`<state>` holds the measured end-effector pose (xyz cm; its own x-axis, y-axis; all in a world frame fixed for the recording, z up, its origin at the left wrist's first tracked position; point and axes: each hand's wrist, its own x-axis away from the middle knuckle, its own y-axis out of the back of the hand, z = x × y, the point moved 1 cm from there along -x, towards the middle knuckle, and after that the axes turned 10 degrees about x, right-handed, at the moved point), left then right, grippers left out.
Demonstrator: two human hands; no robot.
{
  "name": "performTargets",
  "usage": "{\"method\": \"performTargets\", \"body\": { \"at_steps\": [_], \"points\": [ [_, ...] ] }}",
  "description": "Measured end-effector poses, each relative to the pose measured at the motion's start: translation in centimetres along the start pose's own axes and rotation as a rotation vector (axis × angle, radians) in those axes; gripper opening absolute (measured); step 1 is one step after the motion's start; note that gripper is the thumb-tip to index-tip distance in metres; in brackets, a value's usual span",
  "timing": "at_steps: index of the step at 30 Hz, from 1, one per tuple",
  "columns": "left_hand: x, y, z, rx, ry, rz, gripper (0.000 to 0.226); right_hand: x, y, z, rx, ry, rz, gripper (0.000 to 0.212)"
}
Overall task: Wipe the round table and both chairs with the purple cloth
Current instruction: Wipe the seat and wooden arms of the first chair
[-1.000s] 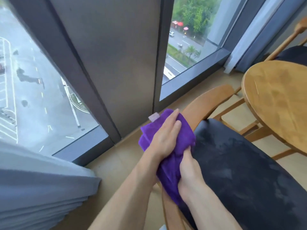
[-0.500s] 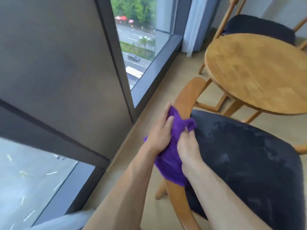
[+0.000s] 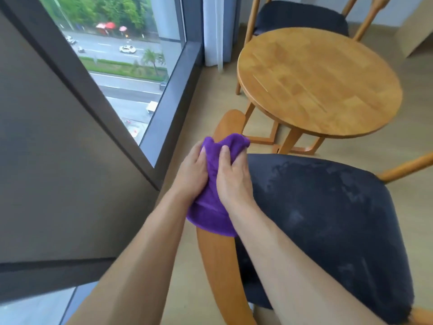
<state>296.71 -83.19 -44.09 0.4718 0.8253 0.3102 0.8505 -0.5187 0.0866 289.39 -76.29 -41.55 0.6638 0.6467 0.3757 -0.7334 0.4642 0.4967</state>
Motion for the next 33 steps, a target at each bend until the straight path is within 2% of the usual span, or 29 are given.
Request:
{"method": "performTargets", "body": {
  "at_steps": [1, 3, 6, 8, 10, 12, 13, 14, 16, 17, 20, 22, 25, 28, 31, 33],
  "points": [
    [0.7, 0.0, 0.3, 0.032, -0.003, -0.024, 0.036, -1.8, 0.1, 1.0, 0.047, 0.026, -0.029, 0.066],
    [2.2, -0.4, 0.3, -0.065, -0.03, -0.091, 0.034, -5.6, 0.3, 2.2, 0.063, -0.015, -0.068, 0.061],
    [1.2, -1.4, -1.1, -0.249, -0.194, -0.172, 0.027, -7.8, -0.3, 1.4, -0.081, -0.081, -0.073, 0.05],
    [-2.5, -2.4, -3.2, -0.325, -0.346, -0.09, 0.035, -6.9, -0.6, -0.1, -0.267, -0.156, -0.044, 0.044],
    [-7.1, -3.4, -5.5, -0.476, -0.421, 0.105, 0.04, -6.4, -0.5, -0.5, -0.41, -0.246, -0.002, 0.039],
    [-10.9, -4.0, -6.4, -0.537, -0.334, 0.238, 0.038, -7.6, -0.1, 0.1, -0.467, -0.271, 0.015, 0.041],
    [-11.9, -3.7, -6.2, -0.493, -0.261, 0.266, 0.035, -8.7, 0.2, 0.7, -0.444, -0.227, 0.001, 0.04],
    [-12.5, -3.4, -5.9, -0.376, -0.179, 0.273, 0.032, -10.0, 0.4, 1.5, -0.389, -0.156, -0.036, 0.035],
    [-12.4, -2.4, -5.0, -0.14, -0.028, 0.217, 0.03, -12.1, 1.1, 3.3, -0.189, 0.01, -0.103, 0.041],
    [-11.8, -1.9, -4.7, -0.106, -0.002, 0.191, 0.029, -12.7, 1.2, 3.7, -0.07, 0.061, -0.11, 0.045],
    [-9.5, -1.5, -4.4, -0.088, 0.024, 0.112, 0.033, -12.4, 1.5, 3.4, 0.093, 0.135, -0.136, 0.047],
    [-7.4, -1.5, -4.2, -0.054, -0.008, 0.08, 0.034, -10.4, 1.2, 2.4, 0.045, 0.144, -0.137, 0.05],
    [-3.9, -1.2, -3.1, -0.092, -0.09, 0.015, 0.031, -6.2, 1.0, 0.7, -0.016, 0.055, -0.091, 0.054],
    [0.4, -0.8, -1.6, -0.091, -0.088, -0.091, 0.041, -1.3, 0.7, -0.6, -0.018, -0.03, -0.033, 0.053],
    [5.0, -0.8, -1.2, -0.068, -0.068, -0.177, 0.039, 3.1, 0.8, -0.9, -0.024, -0.061, 0.002, 0.054],
    [7.3, -0.9, -1.7, -0.062, -0.076, -0.173, 0.035, 5.3, 1.2, -0.7, -0.062, -0.058, -0.007, 0.05]
  ]
}}
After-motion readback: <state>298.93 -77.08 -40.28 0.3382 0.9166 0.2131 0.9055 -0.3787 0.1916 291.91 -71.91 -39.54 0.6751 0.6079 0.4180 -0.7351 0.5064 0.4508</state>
